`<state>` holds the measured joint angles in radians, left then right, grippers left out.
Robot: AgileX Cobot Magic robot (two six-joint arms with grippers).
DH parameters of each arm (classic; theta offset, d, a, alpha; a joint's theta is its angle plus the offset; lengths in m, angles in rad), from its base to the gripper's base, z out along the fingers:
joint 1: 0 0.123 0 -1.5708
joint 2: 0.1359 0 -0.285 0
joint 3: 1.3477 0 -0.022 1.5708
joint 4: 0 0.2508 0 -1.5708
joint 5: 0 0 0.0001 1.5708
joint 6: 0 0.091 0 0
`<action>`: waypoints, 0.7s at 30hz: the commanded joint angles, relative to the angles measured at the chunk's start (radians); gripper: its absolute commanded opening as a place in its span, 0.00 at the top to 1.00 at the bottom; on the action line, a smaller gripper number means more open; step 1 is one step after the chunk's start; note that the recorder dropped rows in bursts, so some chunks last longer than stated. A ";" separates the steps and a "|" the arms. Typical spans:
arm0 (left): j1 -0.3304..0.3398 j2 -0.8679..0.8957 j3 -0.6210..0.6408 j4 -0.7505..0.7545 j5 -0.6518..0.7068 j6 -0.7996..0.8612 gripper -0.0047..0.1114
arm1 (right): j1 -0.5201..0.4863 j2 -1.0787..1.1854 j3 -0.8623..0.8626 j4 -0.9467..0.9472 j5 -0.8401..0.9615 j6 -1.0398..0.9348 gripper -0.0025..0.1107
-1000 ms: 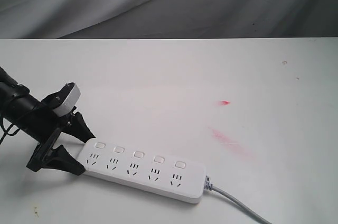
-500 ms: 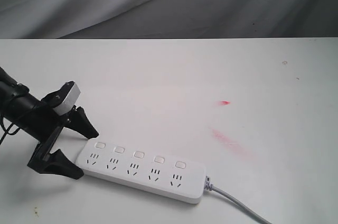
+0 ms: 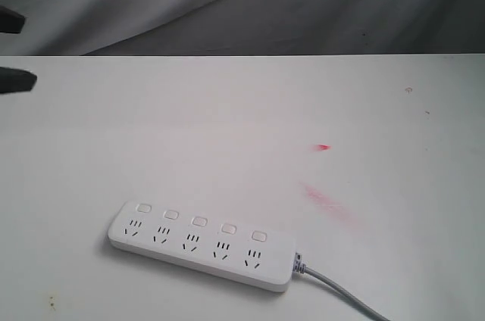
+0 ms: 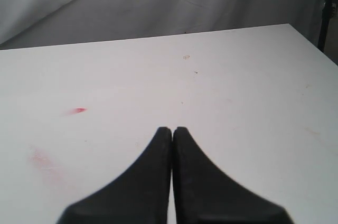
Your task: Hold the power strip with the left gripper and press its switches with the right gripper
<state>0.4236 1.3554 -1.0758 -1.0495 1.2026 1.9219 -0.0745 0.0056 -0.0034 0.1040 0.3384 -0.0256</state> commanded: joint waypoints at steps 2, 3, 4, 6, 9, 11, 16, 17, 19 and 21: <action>0.007 -0.209 0.000 0.001 0.019 -0.223 0.86 | -0.008 -0.006 0.003 -0.007 0.000 0.000 0.98; 0.007 -0.265 0.000 -0.034 0.019 -0.277 0.96 | -0.008 -0.006 0.003 -0.007 0.000 0.000 0.98; 0.007 -0.294 0.000 -0.062 0.019 -0.289 0.95 | -0.008 -0.006 0.003 -0.007 0.000 0.000 0.98; 0.007 -0.374 0.000 -0.114 0.019 -0.289 0.95 | -0.008 -0.006 0.003 -0.007 0.000 0.000 0.98; 0.007 -0.464 0.000 -0.120 0.019 -0.289 0.95 | -0.008 -0.006 0.003 -0.007 0.000 0.000 0.98; 0.007 -0.508 0.000 -0.120 0.019 -0.289 0.95 | -0.008 -0.006 0.003 -0.007 0.000 0.000 0.98; 0.007 -0.550 0.000 -0.119 0.019 -0.287 0.95 | -0.008 -0.006 0.003 -0.007 0.000 0.000 0.98; 0.009 -0.555 0.000 -0.113 0.019 -0.287 0.95 | -0.008 -0.006 0.003 -0.007 0.000 0.000 0.98; 0.014 -0.571 0.000 -0.118 0.019 -0.289 0.95 | -0.008 -0.006 0.003 -0.007 0.000 0.000 0.98; -0.009 -0.602 0.000 -0.118 0.019 -0.330 0.95 | -0.008 -0.006 0.003 -0.007 0.000 0.000 0.98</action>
<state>0.4347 0.7900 -1.0758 -1.1540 1.2210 1.6417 -0.0745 0.0056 -0.0034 0.1040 0.3410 -0.0256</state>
